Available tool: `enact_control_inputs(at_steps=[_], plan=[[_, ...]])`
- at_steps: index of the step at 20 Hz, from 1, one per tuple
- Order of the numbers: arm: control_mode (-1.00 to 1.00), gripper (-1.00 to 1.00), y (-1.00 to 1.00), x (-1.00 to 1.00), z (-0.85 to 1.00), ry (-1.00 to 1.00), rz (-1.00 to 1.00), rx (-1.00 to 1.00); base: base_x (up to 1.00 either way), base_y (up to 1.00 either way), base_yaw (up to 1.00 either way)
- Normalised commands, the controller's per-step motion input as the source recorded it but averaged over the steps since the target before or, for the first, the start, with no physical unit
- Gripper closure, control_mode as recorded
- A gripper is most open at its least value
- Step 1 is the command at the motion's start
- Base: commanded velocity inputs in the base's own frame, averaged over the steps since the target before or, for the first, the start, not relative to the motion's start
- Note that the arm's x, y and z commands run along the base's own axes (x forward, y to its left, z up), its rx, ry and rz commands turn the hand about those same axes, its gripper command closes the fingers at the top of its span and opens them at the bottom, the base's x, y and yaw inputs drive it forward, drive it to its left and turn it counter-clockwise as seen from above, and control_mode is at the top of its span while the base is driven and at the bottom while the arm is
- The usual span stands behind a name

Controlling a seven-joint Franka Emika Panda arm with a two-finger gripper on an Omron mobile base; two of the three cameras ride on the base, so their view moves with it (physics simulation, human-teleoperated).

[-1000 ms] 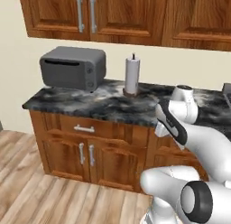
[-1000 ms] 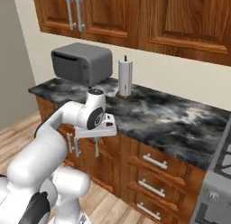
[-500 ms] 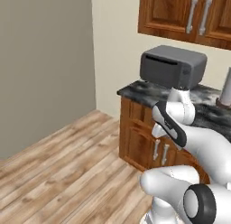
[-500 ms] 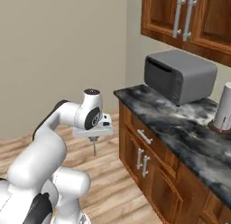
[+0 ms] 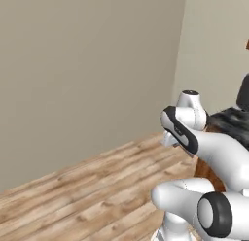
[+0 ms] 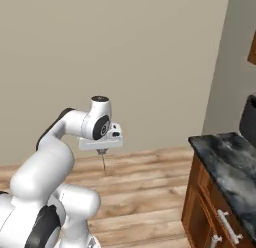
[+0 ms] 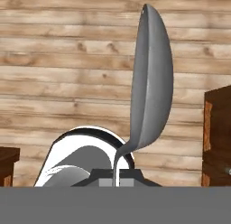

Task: Take the fork and place it on the left side of the plate. Then take the spoon and place it on the right side of the plate. Make sure they're directly next to the plate.

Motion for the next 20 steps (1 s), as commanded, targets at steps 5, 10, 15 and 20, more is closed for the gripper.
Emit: enact_control_inputs(at_steps=[5,10,15,20], plan=[[1.00,1.00,0.00,0.00,0.00,0.00,0.00,0.00,1.00,0.01,0.49],[1.00,1.00,0.00,0.00,0.00,0.00,0.00,0.00,1.00,0.07,0.69],[1.00,1.00,0.00,0.00,0.00,0.00,0.00,0.00,1.00,0.00,0.69],[1.00,1.00,0.00,0.00,0.00,0.00,0.00,0.00,0.82,0.21,0.72]])
